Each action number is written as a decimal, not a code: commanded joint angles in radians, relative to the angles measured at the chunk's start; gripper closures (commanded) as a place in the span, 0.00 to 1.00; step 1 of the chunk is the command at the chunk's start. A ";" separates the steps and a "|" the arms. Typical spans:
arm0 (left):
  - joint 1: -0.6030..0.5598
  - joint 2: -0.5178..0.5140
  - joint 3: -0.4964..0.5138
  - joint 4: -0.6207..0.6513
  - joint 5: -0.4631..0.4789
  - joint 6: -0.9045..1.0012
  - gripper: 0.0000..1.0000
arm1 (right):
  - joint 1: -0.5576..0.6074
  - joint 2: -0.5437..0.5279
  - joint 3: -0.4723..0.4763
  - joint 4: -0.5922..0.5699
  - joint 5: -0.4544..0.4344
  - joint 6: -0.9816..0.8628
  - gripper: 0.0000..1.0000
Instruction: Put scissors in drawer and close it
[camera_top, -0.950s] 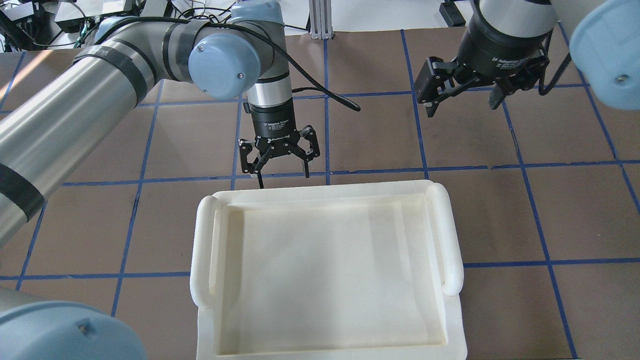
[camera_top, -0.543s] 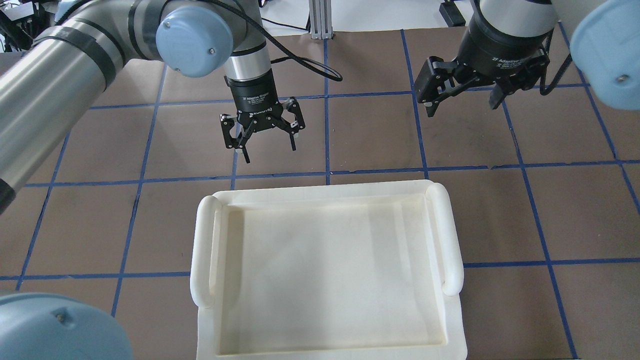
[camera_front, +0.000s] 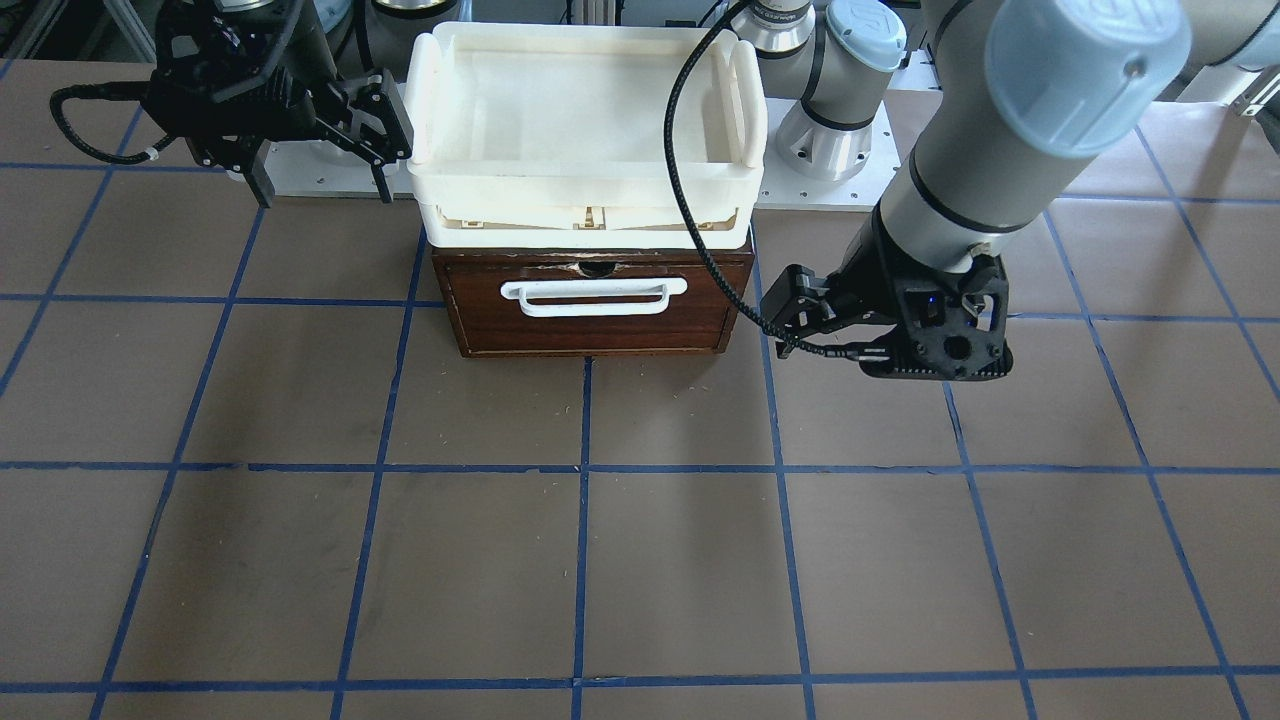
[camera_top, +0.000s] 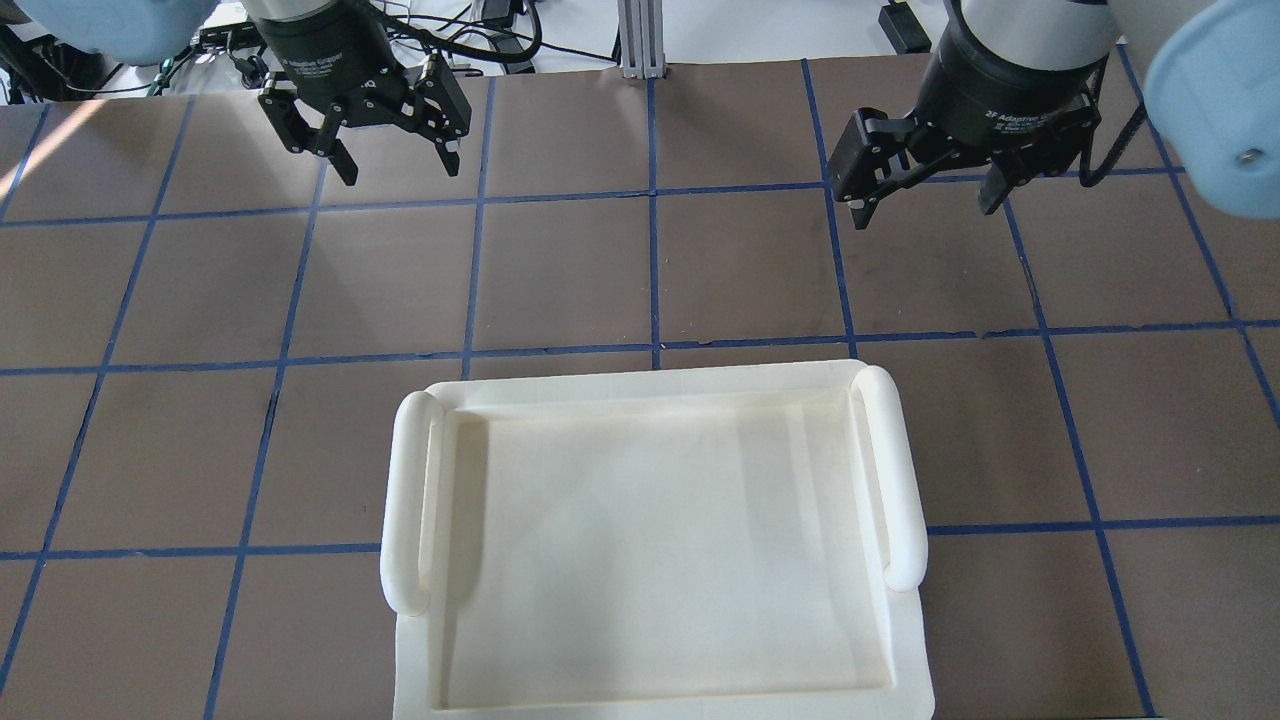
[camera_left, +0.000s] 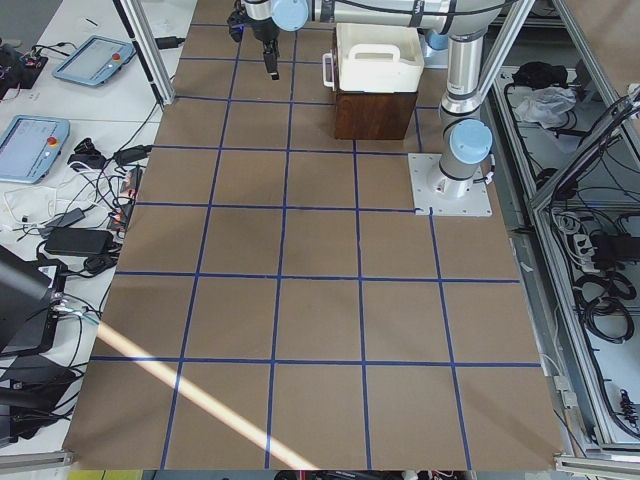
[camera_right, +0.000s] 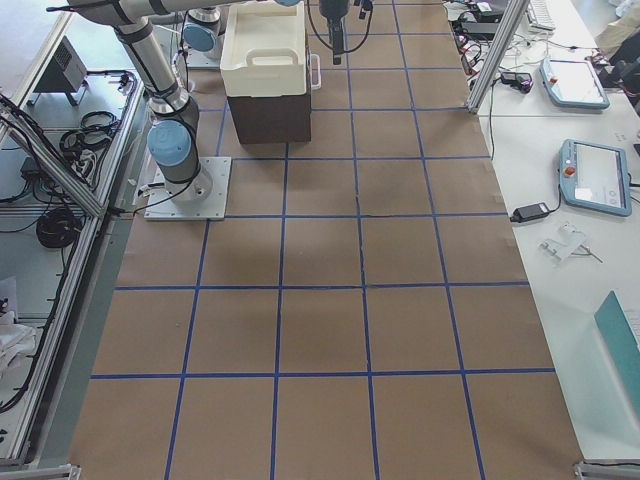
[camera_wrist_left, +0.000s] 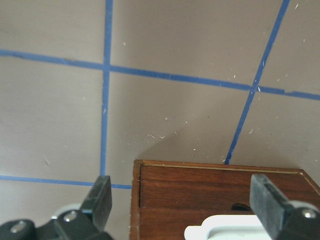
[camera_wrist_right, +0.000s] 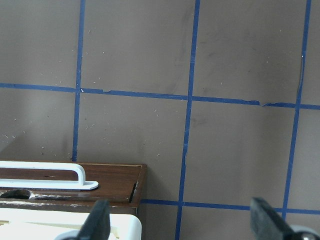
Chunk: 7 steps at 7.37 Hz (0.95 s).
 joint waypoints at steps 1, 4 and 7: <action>0.061 0.083 -0.021 0.035 0.099 0.086 0.00 | 0.001 0.000 0.003 -0.001 -0.002 0.001 0.00; 0.104 0.195 -0.139 0.044 0.089 0.180 0.00 | 0.001 0.000 0.002 0.001 -0.036 -0.004 0.00; 0.130 0.234 -0.196 0.075 0.035 0.177 0.00 | -0.001 -0.009 0.003 0.019 -0.038 -0.004 0.00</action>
